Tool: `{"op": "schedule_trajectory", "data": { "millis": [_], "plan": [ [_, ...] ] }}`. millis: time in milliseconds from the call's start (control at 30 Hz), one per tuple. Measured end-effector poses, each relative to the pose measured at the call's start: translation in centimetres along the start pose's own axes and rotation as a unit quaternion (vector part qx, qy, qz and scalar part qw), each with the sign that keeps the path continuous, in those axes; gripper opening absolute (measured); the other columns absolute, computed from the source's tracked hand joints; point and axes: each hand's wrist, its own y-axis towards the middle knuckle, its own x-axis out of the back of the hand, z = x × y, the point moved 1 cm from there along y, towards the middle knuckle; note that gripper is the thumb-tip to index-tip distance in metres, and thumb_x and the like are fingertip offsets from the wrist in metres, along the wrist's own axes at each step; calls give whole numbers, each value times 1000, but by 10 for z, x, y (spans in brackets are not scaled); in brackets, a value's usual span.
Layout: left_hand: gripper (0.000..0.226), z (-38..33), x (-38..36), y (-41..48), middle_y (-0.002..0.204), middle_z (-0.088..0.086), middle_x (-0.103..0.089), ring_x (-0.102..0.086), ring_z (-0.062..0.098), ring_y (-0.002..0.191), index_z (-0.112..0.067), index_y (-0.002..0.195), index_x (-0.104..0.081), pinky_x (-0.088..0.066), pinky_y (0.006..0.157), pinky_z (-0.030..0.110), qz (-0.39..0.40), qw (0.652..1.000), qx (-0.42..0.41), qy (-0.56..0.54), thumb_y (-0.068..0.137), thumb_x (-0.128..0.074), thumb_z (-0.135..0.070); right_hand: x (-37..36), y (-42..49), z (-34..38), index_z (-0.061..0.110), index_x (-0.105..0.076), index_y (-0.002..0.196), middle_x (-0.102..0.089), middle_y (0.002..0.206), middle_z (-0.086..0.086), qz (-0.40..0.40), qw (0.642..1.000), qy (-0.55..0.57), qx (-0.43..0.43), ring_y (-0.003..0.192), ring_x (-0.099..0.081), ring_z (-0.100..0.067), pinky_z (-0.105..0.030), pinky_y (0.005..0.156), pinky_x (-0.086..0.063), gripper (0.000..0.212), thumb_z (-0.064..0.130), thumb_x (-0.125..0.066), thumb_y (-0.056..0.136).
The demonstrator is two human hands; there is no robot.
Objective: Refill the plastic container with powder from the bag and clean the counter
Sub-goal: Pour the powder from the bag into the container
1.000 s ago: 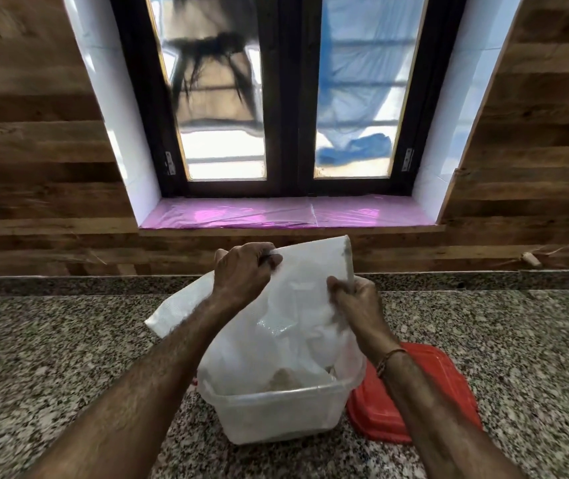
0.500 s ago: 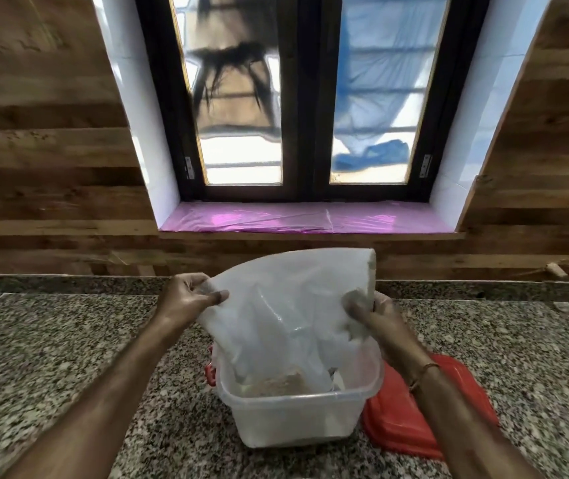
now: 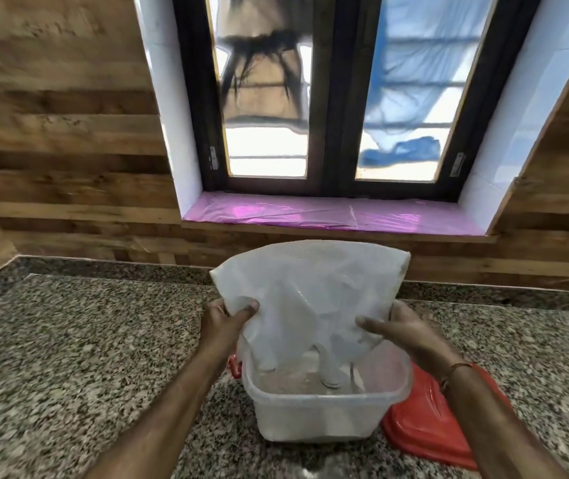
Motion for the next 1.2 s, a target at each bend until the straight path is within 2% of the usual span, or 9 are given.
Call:
{"op": "schedule_trajectory", "data": {
  "millis": [100,267,433,533,733,867,1033,1100,1200],
  "plan": [
    [11,0,4,7,90,2,-80,-78,21,84,-16,94,-74,-63,75,37,-14,999,-26,21,86,-81,-16,-5,5,2,11,-74,96,-80,95,-11,-66,988,-138,-13,86,-76,-26,-50,81,-64,15,-2,-73,89],
    [28,10,22,14,95,-11,-80,-76,5,85,-21,106,-75,-62,74,31,137,964,-72,216,81,-84,-32,-6,6,20,15,-68,92,-73,77,2,-150,987,-62,-22,61,-68,-10,-30,59,-56,14,6,-61,100],
    [14,-17,14,40,95,1,-81,-78,21,89,-11,98,-77,-63,82,42,106,993,-25,56,87,-80,-21,-20,15,51,13,-71,99,-74,85,-6,-187,981,-33,-37,60,-71,-13,-32,59,-59,8,14,-63,99],
    [13,-35,16,67,99,10,-79,-76,25,83,-9,101,-74,-62,70,33,101,994,32,-38,90,-75,-16,-41,29,88,8,-70,94,-73,71,-5,-197,980,-12,-40,53,-69,-14,-31,49,-60,12,11,-61,101],
    [20,-55,104,136,92,16,-76,-74,27,69,-6,108,-71,-63,60,41,96,970,191,-116,92,-71,-18,-122,87,130,2,-69,104,-72,83,-13,-161,981,-11,-109,64,-68,-27,-39,57,-61,14,14,-63,99],
    [32,-13,213,148,95,17,-77,-75,27,76,-3,120,-67,-61,71,36,125,955,233,-133,98,-60,-25,-212,132,102,3,-66,98,-74,69,-10,-99,980,10,-174,50,-70,-22,-31,42,-56,15,13,-55,102],
    [34,79,322,121,104,25,-73,-66,33,87,10,119,-67,-52,79,40,-1,947,317,-51,93,-66,-12,-318,146,20,0,-68,91,-70,56,-7,-66,965,54,-247,41,-66,-18,-25,38,-51,23,20,-62,101],
    [23,100,341,105,104,24,-69,-63,31,80,8,111,-67,-52,70,37,-55,943,326,-26,93,-68,-6,-342,132,-29,2,-68,78,-66,50,-8,-33,953,52,-298,38,-62,-17,-24,38,-49,32,25,-66,99],
    [20,118,355,87,88,16,-60,-55,26,69,6,110,-60,-48,42,24,-110,941,319,5,93,-68,0,-362,105,-92,-7,-72,95,-72,70,-18,31,926,16,-377,60,-67,-30,-37,60,-55,28,19,-77,88]
  ]
}}
